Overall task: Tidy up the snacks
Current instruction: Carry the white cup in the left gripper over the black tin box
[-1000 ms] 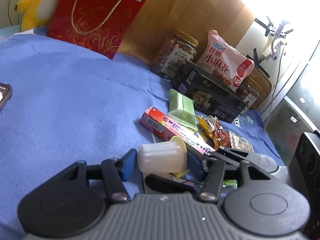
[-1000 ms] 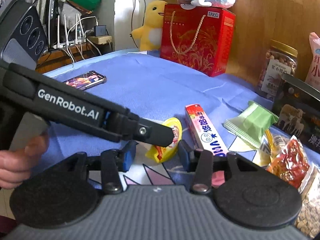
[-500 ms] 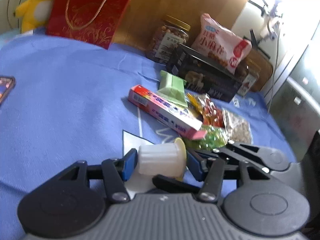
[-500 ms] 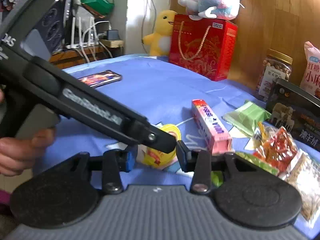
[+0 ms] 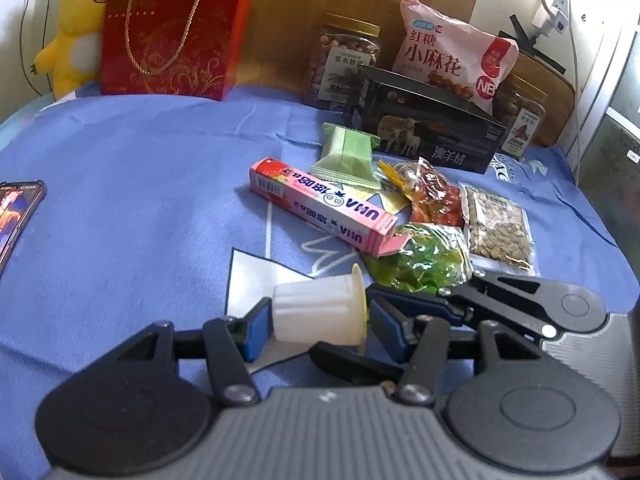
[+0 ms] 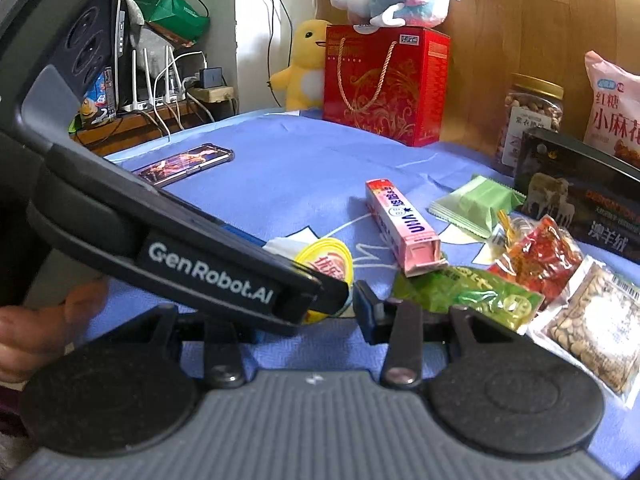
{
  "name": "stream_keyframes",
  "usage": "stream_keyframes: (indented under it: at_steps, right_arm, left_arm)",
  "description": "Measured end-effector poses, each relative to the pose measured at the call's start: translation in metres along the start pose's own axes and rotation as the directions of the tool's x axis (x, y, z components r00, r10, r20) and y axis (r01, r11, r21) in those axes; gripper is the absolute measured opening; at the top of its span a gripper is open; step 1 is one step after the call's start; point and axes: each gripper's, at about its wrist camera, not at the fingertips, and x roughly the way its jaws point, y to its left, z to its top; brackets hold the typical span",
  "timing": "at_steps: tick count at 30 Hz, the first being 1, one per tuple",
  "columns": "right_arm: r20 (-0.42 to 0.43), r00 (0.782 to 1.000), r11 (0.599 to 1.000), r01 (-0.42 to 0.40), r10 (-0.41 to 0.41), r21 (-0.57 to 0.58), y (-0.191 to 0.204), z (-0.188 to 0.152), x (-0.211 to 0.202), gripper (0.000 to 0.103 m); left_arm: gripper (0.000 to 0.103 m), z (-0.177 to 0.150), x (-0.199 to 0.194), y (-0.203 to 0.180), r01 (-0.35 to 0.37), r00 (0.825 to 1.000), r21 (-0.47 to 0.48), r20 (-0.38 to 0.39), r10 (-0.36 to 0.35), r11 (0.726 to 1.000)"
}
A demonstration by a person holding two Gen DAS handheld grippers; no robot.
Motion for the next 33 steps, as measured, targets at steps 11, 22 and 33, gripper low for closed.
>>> stream_keyframes:
  at_steps: [11,22,33]
  right_arm:
    - [-0.009,1.000,1.000,-0.007,0.007,0.011,-0.002,-0.001,-0.001,0.050]
    - [-0.033,0.999,1.000,-0.011,0.011,0.003,-0.002,-0.001,0.004,0.053]
    - [-0.042,0.999,0.999,0.002,-0.003,-0.035,0.003,0.002,0.008,0.053]
  left_arm:
    - [0.054,0.000,-0.001,0.002,0.013,1.000,-0.011,0.003,-0.013,1.000]
    - [0.054,0.002,-0.017,0.027,0.122,0.991,-0.040,0.065,-0.119,0.992]
    - [0.055,0.002,-0.009,0.026,0.105,0.994,-0.037,0.033,-0.103,0.994]
